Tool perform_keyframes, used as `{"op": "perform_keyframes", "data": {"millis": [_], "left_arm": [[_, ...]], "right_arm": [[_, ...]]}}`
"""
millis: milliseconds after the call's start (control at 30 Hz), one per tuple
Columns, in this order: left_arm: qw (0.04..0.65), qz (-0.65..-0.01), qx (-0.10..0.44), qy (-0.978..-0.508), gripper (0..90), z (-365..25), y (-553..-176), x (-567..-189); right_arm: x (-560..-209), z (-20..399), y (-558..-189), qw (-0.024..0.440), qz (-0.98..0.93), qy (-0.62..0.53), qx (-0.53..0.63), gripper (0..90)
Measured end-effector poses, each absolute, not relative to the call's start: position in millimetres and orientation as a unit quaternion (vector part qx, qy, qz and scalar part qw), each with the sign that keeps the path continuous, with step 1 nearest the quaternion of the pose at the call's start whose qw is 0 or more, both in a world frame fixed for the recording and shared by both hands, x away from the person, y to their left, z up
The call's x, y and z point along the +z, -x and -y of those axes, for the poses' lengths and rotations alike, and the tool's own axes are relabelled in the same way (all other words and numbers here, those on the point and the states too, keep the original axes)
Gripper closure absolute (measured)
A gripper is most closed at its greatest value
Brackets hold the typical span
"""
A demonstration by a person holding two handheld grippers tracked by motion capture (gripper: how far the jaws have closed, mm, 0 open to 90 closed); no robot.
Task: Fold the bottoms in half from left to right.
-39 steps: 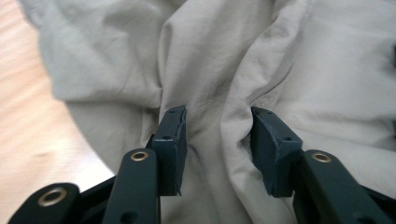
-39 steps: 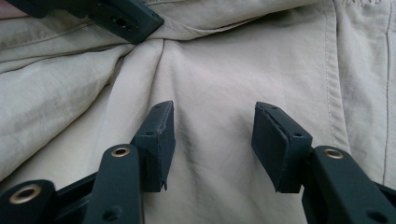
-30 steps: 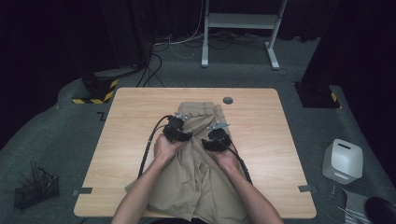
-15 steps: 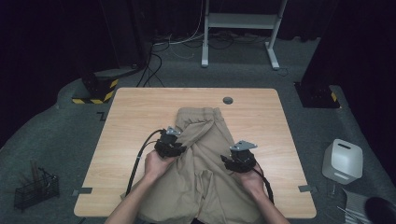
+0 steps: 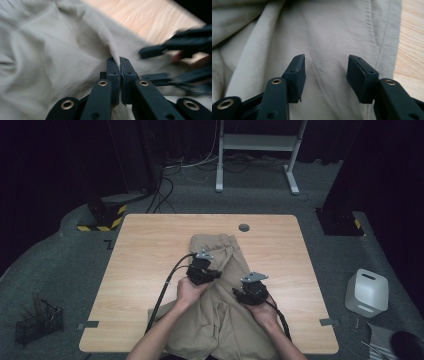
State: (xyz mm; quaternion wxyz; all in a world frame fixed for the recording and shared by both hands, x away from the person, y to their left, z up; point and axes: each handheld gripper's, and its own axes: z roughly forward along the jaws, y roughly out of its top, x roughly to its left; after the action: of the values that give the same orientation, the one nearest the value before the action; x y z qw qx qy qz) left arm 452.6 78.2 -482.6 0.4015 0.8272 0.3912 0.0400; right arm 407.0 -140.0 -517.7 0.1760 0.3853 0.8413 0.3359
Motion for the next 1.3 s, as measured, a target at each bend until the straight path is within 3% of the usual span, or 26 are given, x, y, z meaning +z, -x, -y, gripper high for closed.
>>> {"op": "perform_keyframes", "data": {"millis": [133,200,267,400,567,733,1033,1167,1300], "left_arm": [[0.356,-0.409,0.055,-0.838,87.7,-77.0,-458.4,-508.4],[0.364,-0.416,0.051,-0.831,87.7,-82.3,-461.3,-510.7],[0.350,-0.414,0.080,-0.836,87.8,-83.9,-463.7,-509.3],[0.325,-0.411,0.129,-0.842,88.0,-93.6,-477.0,-507.8],[0.318,-0.453,0.137,-0.822,87.1,-115.7,-508.6,-506.9],[0.342,-0.436,0.135,-0.821,68.4,-123.5,-497.8,-495.3],[0.377,-0.411,0.139,-0.818,54.2,-147.9,-458.9,-462.1],[0.388,-0.423,0.129,-0.809,44.8,-165.1,-446.5,-461.9],[0.368,-0.429,0.121,-0.816,42.1,-177.1,-435.9,-472.2]], "right_arm": [[-503.3,145.7,-398.5,0.176,-0.836,-0.380,0.354,47.9],[-494.0,151.3,-392.5,0.180,-0.834,-0.376,0.360,47.4],[-489.6,155.9,-389.0,0.185,-0.839,-0.373,0.349,46.9],[-497.5,158.8,-393.1,0.179,-0.840,-0.384,0.339,47.3],[-518.7,134.4,-412.7,0.181,-0.840,-0.387,0.335,46.7],[-523.4,126.8,-417.0,0.195,-0.825,-0.397,0.352,46.2],[-523.6,127.3,-417.5,0.191,-0.823,-0.401,0.354,44.5],[-523.5,127.0,-417.2,0.193,-0.823,-0.402,0.352,43.6],[-523.5,126.9,-417.2,0.194,-0.822,-0.403,0.352,43.3]]}}
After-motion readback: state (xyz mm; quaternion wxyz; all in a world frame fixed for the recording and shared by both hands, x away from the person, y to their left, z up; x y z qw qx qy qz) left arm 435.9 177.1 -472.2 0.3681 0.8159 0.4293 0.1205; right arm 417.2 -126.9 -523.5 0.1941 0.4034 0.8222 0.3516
